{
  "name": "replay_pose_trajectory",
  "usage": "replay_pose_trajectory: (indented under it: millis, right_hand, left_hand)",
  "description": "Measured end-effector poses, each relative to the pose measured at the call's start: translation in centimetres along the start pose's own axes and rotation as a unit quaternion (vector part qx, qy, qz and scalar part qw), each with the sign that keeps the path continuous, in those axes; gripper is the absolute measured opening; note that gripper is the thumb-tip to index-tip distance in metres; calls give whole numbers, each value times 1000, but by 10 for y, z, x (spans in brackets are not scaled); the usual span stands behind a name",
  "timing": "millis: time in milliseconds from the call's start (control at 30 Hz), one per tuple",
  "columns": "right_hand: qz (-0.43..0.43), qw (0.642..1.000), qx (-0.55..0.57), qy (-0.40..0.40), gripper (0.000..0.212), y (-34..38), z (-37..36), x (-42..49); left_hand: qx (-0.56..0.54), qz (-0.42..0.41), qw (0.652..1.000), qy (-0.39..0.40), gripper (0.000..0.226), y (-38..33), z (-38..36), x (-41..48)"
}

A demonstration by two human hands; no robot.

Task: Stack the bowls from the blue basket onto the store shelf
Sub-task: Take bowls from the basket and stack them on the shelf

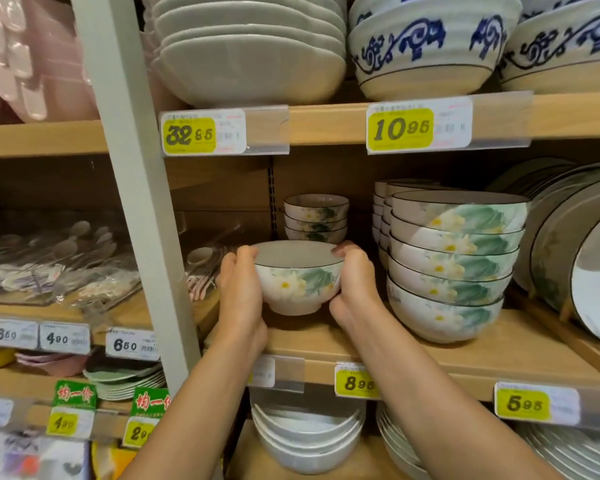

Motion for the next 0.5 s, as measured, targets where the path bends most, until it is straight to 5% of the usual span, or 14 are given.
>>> replay_pose_trajectory:
  millis: [500]
  right_hand:
    - [61,989,-37,-129,34,8,13,29]
  left_hand:
    - [-57,89,994,-31,32,41,-30,50]
Point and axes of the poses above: each hand's wrist, its own x-axis towards the middle knuckle, its own z-axis out of the back of the hand, y = z × x, the point moved 10 cm from there along x, towards the middle knuckle, and after that the axes turned 3 degrees about -x, right-handed, at the moved point
